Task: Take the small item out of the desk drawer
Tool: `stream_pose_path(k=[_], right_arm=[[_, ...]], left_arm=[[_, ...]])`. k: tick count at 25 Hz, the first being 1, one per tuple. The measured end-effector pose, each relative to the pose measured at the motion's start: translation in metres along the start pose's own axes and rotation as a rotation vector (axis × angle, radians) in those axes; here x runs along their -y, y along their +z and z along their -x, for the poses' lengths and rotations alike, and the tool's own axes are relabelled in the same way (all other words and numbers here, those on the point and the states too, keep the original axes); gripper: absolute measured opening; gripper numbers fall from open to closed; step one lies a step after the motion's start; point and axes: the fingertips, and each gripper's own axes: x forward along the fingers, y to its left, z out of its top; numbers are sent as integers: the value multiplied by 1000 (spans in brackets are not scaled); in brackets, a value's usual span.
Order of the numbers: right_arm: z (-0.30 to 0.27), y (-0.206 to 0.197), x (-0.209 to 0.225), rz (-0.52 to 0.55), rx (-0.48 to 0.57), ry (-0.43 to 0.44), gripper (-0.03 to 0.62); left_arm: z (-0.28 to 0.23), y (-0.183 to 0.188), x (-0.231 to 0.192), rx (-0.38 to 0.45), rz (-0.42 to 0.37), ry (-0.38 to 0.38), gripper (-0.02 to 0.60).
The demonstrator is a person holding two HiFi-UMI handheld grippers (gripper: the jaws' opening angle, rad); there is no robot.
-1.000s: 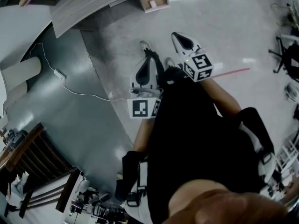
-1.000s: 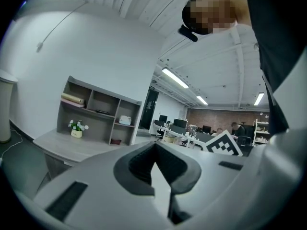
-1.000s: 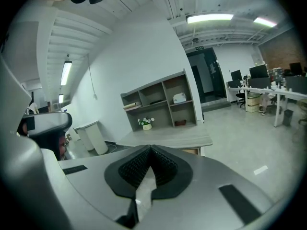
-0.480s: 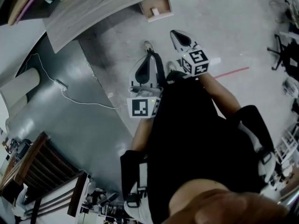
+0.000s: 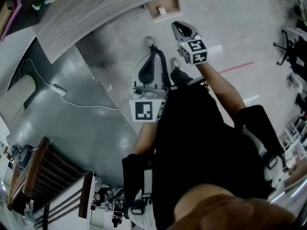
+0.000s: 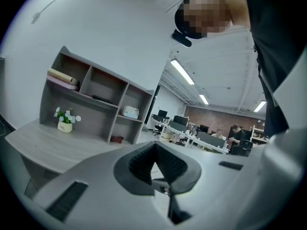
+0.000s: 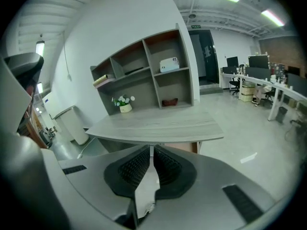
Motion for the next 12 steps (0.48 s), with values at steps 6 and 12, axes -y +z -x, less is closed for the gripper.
stream_pose_path(k=[6, 12], right_arm=[[-66, -40, 35, 3, -108, -48, 62], [-125, -81, 61, 5, -220, -75, 102]], left_arm=[[-27, -11, -27, -27, 20, -2, -2], [-46, -23, -46, -42, 43, 3, -2]])
